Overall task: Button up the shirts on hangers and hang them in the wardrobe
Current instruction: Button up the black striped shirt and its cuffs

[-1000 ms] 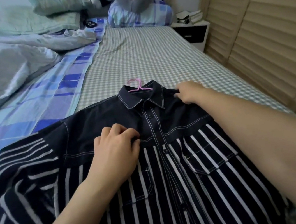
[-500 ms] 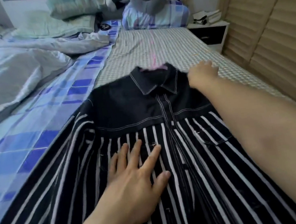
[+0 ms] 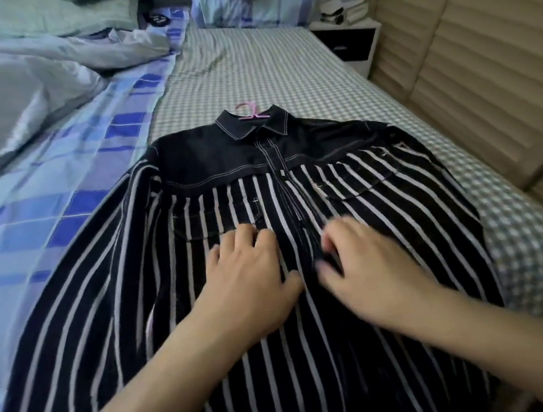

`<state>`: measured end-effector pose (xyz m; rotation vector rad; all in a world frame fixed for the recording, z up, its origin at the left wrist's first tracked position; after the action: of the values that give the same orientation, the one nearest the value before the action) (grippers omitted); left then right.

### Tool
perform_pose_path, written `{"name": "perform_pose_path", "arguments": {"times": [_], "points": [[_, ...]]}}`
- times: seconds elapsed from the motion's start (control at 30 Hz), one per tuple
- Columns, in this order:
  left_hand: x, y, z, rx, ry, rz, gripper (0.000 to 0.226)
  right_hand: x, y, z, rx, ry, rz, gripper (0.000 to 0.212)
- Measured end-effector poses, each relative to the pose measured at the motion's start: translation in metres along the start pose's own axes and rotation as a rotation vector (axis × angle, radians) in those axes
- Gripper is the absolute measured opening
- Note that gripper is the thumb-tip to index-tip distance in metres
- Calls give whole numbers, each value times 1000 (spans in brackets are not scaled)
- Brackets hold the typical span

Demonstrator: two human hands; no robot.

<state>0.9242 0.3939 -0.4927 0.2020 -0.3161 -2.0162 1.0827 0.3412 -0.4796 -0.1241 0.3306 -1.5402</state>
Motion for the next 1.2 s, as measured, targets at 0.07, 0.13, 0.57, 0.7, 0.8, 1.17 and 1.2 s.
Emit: {"name": "perform_pose_path", "arguments": {"times": [0.07, 0.13, 0.57, 0.7, 0.8, 1.17, 1.2], "points": [[24, 16, 2, 16, 88, -8, 42, 43, 11, -23, 127, -4, -41, 32], [44, 29, -8, -33, 113, -4, 50, 64, 20, -34, 157, 66, -76, 35], [81, 1, -46, 906, -369, 233, 25, 75, 16, 10, -550, 153, -321, 37], [109, 31, -63, 125, -27, -67, 28, 116, 10, -43, -5, -139, -293, 78], [123, 37, -76, -15, -50, -151, 42, 149, 13, -49, -52, -189, -398, 81], [112, 11, -72, 933, -439, 186, 31, 173, 24, -5, -330, -100, -497, 62], [115, 7, -67, 1014, -495, 181, 27, 176, 26, -9, -351, -131, -515, 62]]}}
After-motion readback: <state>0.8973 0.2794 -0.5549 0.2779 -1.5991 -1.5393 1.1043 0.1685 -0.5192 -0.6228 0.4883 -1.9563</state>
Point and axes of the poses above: each hand's wrist, its own x-axis away from the middle knuckle, its own z-axis out of the back of the hand, y = z × x, the point moved 4 cm from there along -x, towards the middle knuckle, and after that the axes turned 1 degree about x, right-handed, at the moved point
